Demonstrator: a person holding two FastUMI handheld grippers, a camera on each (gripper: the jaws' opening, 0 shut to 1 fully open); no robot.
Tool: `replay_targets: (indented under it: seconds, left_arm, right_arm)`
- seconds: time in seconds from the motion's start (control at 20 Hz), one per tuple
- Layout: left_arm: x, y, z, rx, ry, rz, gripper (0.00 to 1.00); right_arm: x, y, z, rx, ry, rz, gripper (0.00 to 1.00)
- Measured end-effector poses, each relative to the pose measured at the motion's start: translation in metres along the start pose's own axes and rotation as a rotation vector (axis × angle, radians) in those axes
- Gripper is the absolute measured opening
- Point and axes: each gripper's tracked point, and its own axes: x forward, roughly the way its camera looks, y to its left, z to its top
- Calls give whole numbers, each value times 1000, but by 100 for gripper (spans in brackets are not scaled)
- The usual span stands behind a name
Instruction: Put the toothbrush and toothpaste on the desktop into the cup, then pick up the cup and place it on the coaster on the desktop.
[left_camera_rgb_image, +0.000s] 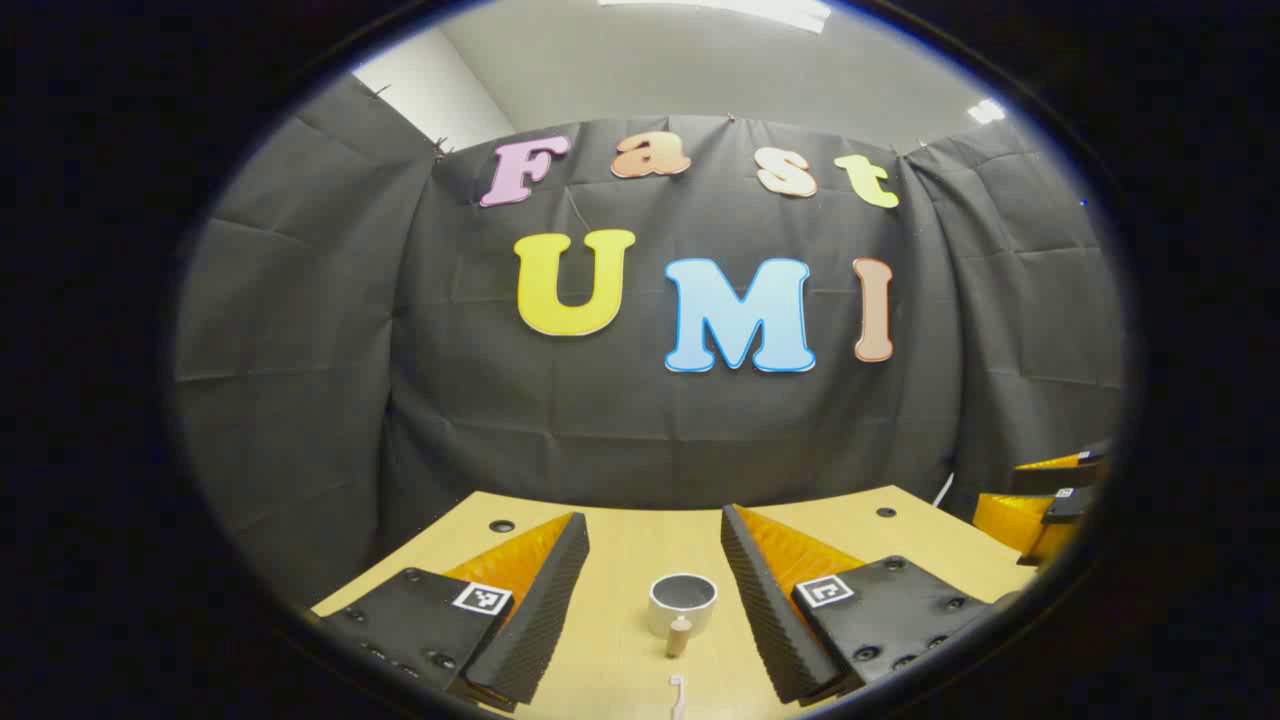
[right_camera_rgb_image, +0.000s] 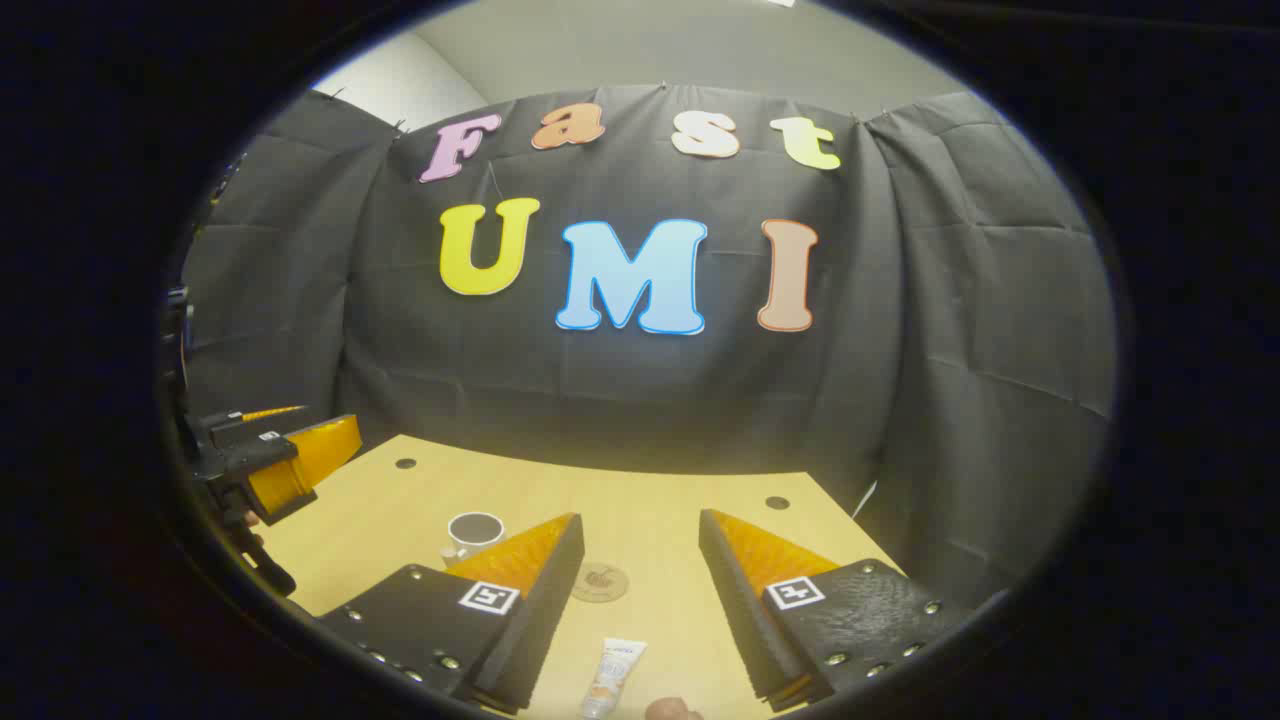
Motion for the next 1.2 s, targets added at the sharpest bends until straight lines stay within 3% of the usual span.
replay_targets:
  seconds: [0.3,0.35,0.45,0.5,0.55,0.6,0.65,0.7,0.9,0.95,1.0,1.05,1.1,1.2]
  left_arm:
    - [1,-4,-8,8,21,-8,88]
    - [2,-4,-11,8,27,-8,97]
    - [4,-6,-17,11,45,-13,85]
    - [4,-7,-22,7,58,-18,88]
    - [5,-9,-28,1,75,-26,78]
    - [6,-11,-34,-7,97,-32,97]
    - [6,-12,-45,-15,131,-34,88]
    - [7,-12,-53,-17,157,-31,98]
    - [7,-20,-103,-39,318,-33,97]
    - [5,-23,-126,-41,400,-37,88]
    - [4,-24,-139,-42,442,-39,88]
    - [4,-25,-150,-48,484,-42,98]
    - [4,-26,-162,-58,525,-47,88]
    - [-1,-29,-186,-69,609,-53,88]
  right_arm:
    - [6,2,-18,31,75,17,75]
    - [7,2,-20,37,84,20,75]
    - [9,5,-27,42,111,28,75]
    - [10,5,-32,41,128,32,75]
    - [10,6,-34,40,142,36,75]
    - [10,6,-41,40,158,40,75]
    - [10,7,-45,41,182,46,75]
    - [13,8,-53,44,212,48,75]
    - [17,9,-86,83,332,51,75]
    - [20,8,-101,104,384,47,75]
    - [21,8,-111,111,416,42,75]
    - [22,8,-119,117,450,43,75]
    - [21,9,-130,123,490,40,75]
    - [21,11,-148,139,564,50,75]
